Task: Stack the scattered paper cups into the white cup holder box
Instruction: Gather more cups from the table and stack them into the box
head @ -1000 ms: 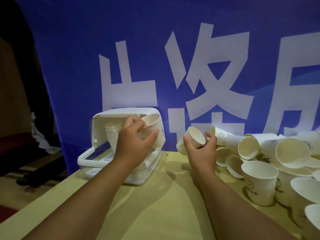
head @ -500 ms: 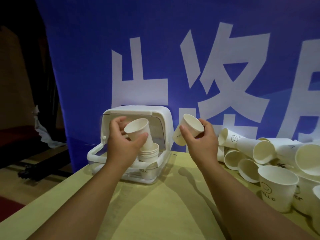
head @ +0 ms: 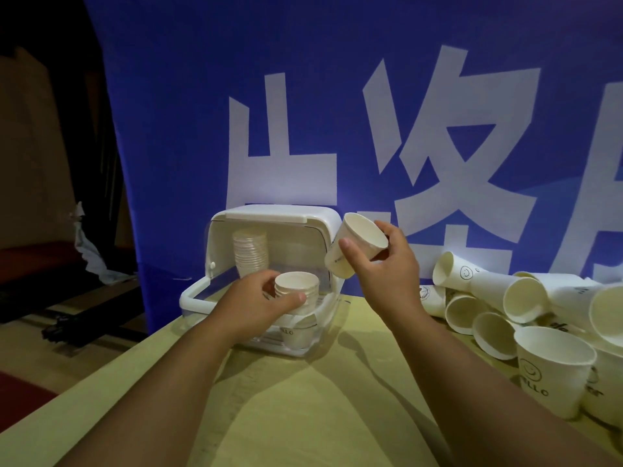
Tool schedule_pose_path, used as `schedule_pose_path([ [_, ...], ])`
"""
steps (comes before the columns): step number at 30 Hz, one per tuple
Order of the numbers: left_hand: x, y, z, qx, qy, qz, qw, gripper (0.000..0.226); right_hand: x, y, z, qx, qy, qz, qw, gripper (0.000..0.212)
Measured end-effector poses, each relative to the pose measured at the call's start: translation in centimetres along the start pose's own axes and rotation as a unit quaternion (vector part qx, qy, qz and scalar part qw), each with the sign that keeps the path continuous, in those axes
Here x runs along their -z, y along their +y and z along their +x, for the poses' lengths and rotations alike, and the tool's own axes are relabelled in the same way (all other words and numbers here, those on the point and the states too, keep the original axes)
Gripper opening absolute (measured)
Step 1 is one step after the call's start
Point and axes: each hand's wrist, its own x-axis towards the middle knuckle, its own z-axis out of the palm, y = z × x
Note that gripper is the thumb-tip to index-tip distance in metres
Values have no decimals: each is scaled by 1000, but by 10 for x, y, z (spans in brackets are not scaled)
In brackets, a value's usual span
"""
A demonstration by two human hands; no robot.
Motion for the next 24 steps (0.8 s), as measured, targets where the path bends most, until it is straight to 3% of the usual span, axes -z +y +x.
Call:
schedule_pose_path([
  [2, -2, -5, -2, -5, -8, 38, 999, 53, -4, -4, -3, 5, -19, -13, 1000, 72],
  [8, -4, -6, -4, -13, 8, 72, 997, 42, -22, -13, -14, 3, -84, -33, 996, 72],
  [15, -5, -7, -3, -15, 15, 84, 996, 48, -28, -10, -16, -15, -107, -32, 994, 74],
  [20, -6, -7, -5, -15, 21, 84, 996, 44, -35, -9, -23, -13, -179, -94, 979, 78],
  [24, -7, -9, -3, -16, 21, 85, 996, 46, -32, -6, -20, 38, -120, -81, 989, 42],
])
